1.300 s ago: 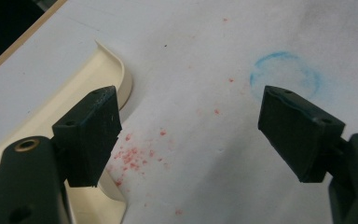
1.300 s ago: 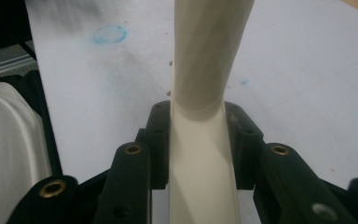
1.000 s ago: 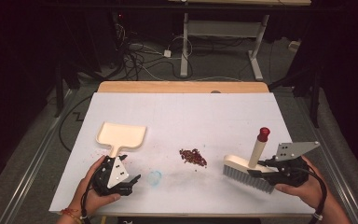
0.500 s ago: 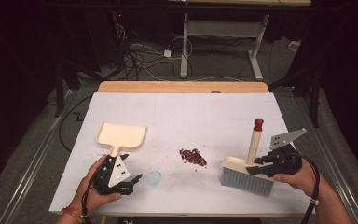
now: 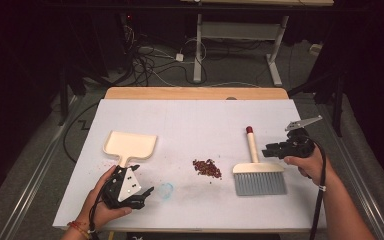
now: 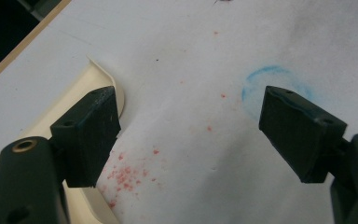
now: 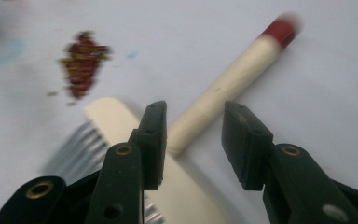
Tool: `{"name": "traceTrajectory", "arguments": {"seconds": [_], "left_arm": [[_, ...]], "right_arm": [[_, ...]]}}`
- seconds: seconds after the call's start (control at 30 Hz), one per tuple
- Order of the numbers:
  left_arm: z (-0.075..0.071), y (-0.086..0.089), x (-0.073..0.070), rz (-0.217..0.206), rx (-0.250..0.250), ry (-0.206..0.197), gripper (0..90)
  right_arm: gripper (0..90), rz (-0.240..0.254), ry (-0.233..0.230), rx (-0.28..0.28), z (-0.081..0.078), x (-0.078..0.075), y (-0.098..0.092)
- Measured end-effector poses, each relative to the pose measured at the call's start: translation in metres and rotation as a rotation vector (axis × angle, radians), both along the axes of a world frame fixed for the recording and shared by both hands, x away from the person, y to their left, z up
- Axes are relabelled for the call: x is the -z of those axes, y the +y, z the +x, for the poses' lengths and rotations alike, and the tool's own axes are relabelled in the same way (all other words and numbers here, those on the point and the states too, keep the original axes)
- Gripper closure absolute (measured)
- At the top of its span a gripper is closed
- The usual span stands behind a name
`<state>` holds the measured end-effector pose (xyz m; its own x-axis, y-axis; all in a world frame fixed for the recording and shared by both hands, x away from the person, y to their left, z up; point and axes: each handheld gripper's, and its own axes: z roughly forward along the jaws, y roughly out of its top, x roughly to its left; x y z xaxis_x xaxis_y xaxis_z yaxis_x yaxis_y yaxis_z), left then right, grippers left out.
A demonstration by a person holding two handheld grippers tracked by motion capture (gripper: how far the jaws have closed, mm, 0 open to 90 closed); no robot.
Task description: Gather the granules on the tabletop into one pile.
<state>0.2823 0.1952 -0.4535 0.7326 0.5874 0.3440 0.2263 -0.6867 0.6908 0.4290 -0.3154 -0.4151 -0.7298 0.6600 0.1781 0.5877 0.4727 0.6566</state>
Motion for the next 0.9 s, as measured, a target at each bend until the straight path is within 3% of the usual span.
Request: {"name": "traceTrajectory", "arguments": {"seconds": [0.17,0.37,0.57,0.73,0.9], "left_arm": [[-0.001,0.0,0.0,0.0,-0.004,-0.002,19.6],[0.0,0.001,0.0,-0.004,-0.01,-0.002,19.4],[0.001,0.003,0.0,-0.007,-0.021,0.002,18.7],[0.0,0.005,-0.001,-0.025,-0.035,-0.002,17.7],[0.0,0.007,-0.002,-0.036,-0.044,-0.009,16.7]], "right_arm": [[60.4,-0.092,-0.137,0.111,-0.007,0.001,0.012],[50.4,-0.042,-0.275,0.171,-0.019,-0.01,0.016],[42.9,0.022,-0.37,0.201,-0.029,-0.021,0.02],[37.0,0.006,-0.456,0.219,-0.04,-0.027,0.027],[25.8,-0.002,-0.511,0.255,-0.05,-0.03,0.033]]}}
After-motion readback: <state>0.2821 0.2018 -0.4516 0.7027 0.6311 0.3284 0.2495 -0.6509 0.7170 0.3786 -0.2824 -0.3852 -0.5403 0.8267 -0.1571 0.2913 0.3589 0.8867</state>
